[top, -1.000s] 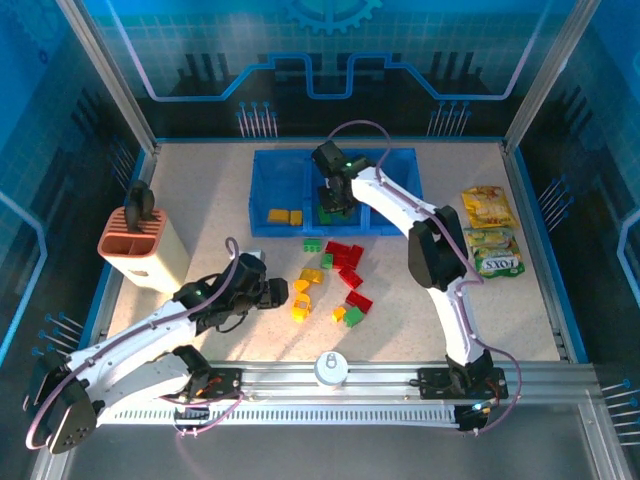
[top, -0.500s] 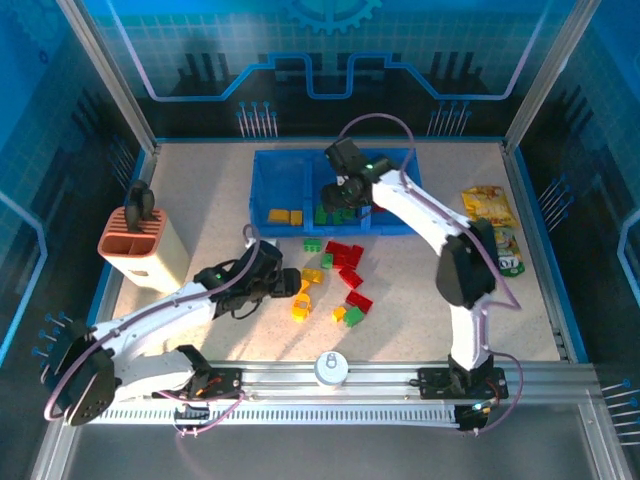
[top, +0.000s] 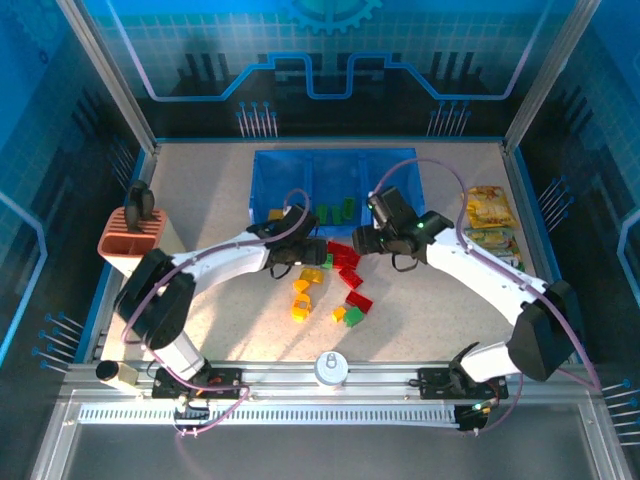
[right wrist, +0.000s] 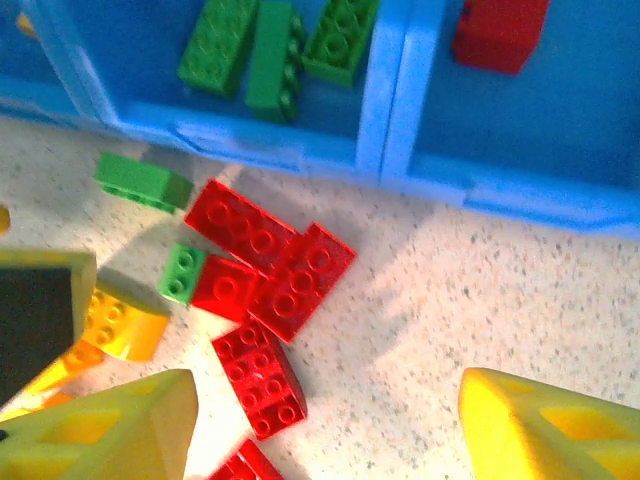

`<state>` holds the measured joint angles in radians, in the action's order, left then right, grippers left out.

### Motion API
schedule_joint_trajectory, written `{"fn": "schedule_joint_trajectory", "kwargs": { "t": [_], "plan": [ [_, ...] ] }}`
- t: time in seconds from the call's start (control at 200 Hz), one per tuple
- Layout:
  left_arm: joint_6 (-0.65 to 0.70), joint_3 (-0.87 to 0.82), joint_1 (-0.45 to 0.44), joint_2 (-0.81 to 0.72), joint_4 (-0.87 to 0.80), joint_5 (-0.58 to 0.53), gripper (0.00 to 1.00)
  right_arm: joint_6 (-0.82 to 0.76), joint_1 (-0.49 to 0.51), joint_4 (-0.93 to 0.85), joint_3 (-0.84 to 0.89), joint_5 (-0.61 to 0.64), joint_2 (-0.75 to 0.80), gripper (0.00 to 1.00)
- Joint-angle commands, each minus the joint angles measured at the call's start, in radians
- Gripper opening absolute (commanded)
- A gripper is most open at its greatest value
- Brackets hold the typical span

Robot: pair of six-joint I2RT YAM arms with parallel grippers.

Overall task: Sort the legos into containers by color
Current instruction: Pick up the lego from the center of the table.

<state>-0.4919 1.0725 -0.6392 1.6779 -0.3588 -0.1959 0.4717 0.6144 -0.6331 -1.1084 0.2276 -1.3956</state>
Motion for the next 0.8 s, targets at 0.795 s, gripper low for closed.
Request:
{"fn": "schedule_joint_trajectory", "kwargs": {
  "t": [0.795],
  "plan": [
    [0.112, 0.272, 0.027, 0.298, -0.125, -0.087, 0.56, 0.061, -0.042, 0.021, 0.223, 0.042, 0.237, 0.68]
  ]
}}
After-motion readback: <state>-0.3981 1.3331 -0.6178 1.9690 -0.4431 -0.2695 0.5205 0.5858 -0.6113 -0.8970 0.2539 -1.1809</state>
